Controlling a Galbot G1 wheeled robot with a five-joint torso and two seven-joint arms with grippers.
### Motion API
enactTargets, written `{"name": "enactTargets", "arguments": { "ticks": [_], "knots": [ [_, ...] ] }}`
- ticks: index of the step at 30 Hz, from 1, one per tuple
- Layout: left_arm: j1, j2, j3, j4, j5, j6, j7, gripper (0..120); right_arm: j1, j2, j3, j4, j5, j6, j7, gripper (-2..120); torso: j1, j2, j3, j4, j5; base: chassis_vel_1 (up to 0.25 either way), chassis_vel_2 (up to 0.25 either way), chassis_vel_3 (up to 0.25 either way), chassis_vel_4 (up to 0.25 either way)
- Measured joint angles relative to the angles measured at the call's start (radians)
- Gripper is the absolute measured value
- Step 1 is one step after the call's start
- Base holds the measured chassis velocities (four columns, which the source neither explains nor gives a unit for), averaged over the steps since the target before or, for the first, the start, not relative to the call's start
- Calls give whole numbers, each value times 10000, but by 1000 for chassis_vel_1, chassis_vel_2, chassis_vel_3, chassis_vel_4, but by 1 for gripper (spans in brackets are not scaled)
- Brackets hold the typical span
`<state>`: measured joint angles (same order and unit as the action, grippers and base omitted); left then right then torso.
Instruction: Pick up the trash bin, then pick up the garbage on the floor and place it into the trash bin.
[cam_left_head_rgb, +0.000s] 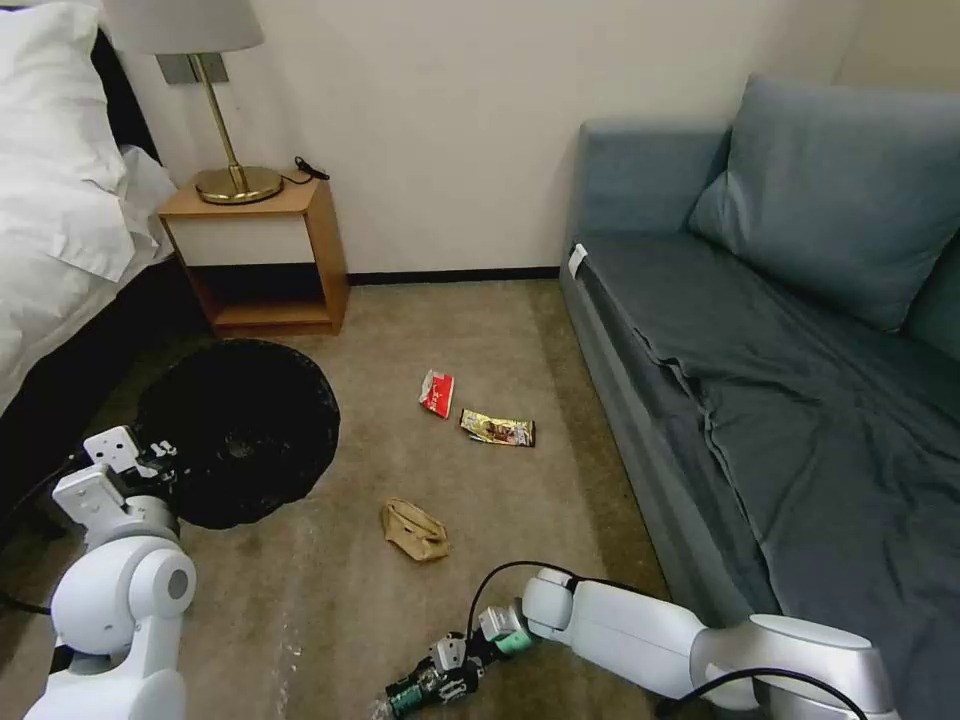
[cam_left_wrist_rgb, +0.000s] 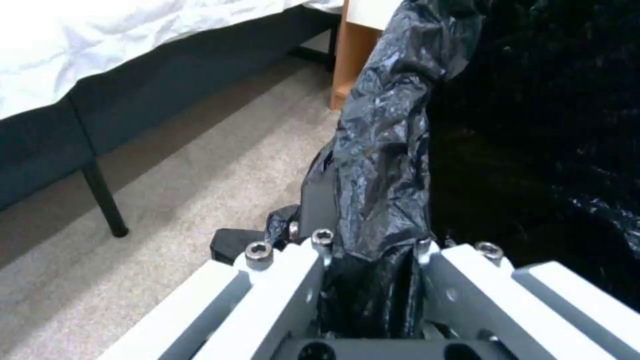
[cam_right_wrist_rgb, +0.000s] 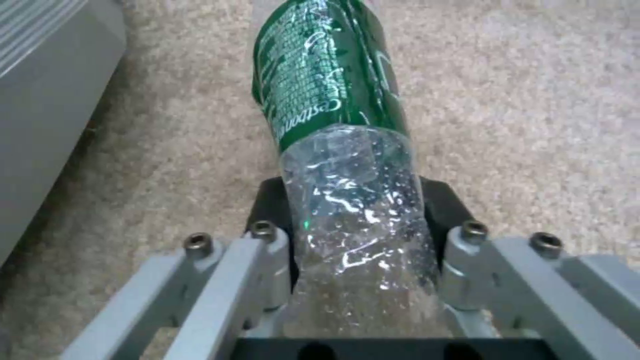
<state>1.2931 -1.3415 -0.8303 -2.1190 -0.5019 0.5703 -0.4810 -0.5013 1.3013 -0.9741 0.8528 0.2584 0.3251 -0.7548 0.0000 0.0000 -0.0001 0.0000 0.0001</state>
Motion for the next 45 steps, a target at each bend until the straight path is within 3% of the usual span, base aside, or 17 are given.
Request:
{"name": "enactTargets", "arguments": {
  "ticks": [7, 18, 21, 28, 37, 41, 45],
  "knots": [
    [-11, 29, 5, 36, -19, -3, 12, 2, 36, -193, 264, 462, 151, -22, 127, 25, 0, 0, 1, 0, 0, 0, 0, 0, 0],
    [-581, 325, 17, 643, -200, -25, 21, 2, 119, -884, 2889, 2006, 1160, -241, 1214, 25, 0, 0, 1, 0, -1, 0, 0, 0, 0],
    [-652, 283, 107, 866, -203, -71, 51, 2, -261, -960, 4271, 2733, 2094, -86, 3773, 25, 0, -1, 1, 0, 0, 0, 0, 0, 0],
    [-680, 183, 117, 935, -204, -108, 72, 1, -192, -744, 5158, 3453, 2803, -169, 5431, 25, 0, 0, 2, -1, 0, 0, 0, 0, 0],
    [-676, 129, 96, 1021, -217, -176, 133, 1, 1602, -313, 4775, 3923, 3459, -510, 6349, 25, 0, 0, 2, -1, -2, 0, 0, 0, 0],
    [-796, 37, 174, 1171, -181, -220, 147, 1, 2831, 36, 3432, 4550, 4274, -751, 7442, 25, 0, -1, 3, 0, -3, 0, 0, 0, 0],
    [-915, -67, 221, 1234, -158, -240, 168, 1, 3523, 720, 2455, 4706, 4714, -1049, 7837, 25, 0, 0, 1, 0, -4, 0, 0, 0, 0]
  ]
}}
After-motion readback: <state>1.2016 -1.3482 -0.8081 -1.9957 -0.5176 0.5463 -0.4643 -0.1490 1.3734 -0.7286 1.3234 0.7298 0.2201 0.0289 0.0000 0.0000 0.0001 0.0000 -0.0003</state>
